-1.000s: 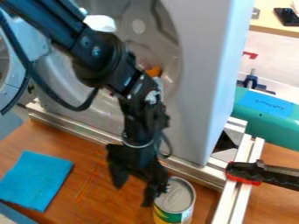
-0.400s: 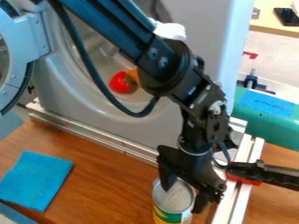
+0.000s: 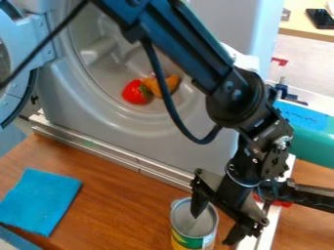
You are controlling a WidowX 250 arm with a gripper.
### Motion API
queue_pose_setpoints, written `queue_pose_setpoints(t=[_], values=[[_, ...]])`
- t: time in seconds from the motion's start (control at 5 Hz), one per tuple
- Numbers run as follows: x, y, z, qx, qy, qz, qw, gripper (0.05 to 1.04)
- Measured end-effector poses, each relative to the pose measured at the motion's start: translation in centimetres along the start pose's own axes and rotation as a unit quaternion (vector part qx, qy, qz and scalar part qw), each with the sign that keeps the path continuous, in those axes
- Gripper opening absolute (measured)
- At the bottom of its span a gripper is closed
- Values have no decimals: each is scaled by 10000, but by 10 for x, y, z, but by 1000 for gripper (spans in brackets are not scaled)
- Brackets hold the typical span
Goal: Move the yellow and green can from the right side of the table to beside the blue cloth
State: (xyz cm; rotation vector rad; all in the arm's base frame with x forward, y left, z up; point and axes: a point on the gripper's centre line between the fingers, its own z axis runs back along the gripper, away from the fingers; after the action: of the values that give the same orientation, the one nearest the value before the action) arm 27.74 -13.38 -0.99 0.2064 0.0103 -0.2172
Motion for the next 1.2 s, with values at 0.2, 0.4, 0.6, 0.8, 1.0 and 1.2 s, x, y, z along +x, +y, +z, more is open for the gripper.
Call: queue_pose_setpoints(t=[0.2,0.4,0.6,0.8,1.0,1.2], values=[[2,4,-8,267,232,-26,9994,1001],[-2,10,-10,374,393,-1,9985,1001],[-20,35,-22,590,800,244,9948,1001],[-32,60,-32,688,1074,489,9906,1001],[-34,82,-44,781,1257,741,9862,1001],[-37,116,-50,822,1344,1160,9807,1001]])
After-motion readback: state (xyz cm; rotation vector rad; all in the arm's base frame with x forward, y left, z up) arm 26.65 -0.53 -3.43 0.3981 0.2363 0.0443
